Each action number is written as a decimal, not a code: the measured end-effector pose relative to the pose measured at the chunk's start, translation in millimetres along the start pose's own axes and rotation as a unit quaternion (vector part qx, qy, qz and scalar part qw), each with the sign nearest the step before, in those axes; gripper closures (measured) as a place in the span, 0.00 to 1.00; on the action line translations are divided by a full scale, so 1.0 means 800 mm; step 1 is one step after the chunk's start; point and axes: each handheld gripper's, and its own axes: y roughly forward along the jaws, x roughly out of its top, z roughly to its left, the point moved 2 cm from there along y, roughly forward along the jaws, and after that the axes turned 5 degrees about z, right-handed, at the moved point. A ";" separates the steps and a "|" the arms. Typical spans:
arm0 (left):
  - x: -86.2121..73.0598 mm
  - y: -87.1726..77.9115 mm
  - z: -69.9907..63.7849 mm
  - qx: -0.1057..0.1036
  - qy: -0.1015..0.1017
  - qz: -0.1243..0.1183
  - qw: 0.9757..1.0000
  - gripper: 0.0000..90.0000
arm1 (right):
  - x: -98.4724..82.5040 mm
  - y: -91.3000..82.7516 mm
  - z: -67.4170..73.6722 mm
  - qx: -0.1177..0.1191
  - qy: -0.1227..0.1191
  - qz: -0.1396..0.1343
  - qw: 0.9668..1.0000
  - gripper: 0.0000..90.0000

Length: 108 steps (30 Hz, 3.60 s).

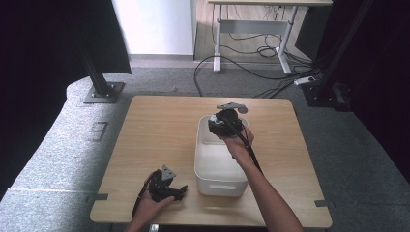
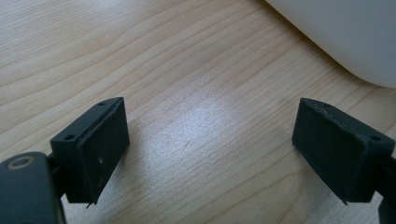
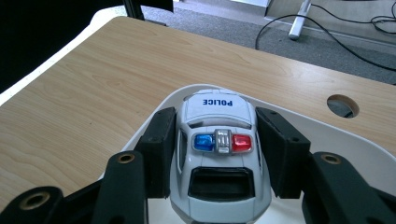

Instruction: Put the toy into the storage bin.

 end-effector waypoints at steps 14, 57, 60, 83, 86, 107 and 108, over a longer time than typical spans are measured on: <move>0.000 0.000 0.000 0.000 0.000 0.000 1.000 0.12 | 0.004 0.012 0.010 0.002 -0.001 0.010 1.000 0.56; 0.000 0.000 0.000 0.000 0.000 0.000 1.000 0.13 | -0.002 0.066 0.011 -0.003 0.006 0.080 0.997 0.56; 0.000 0.000 0.000 0.000 0.000 0.000 1.000 0.12 | -0.004 0.070 0.011 -0.003 0.004 0.086 0.996 0.56; 0.000 0.000 0.000 0.000 0.000 0.000 1.000 0.12 | -0.015 0.093 0.011 0.002 0.000 0.126 0.992 0.56; 0.000 0.000 0.000 0.000 0.000 0.000 1.000 0.13 | -0.015 0.095 0.011 0.004 0.000 0.129 0.992 0.56; 0.000 0.000 0.000 0.000 0.001 0.000 1.000 0.13 | -0.026 0.121 0.007 0.006 0.007 0.183 0.983 0.56; 0.000 0.000 0.000 0.000 0.001 0.000 1.000 0.13 | -0.027 0.123 0.006 0.008 0.009 0.186 0.983 0.56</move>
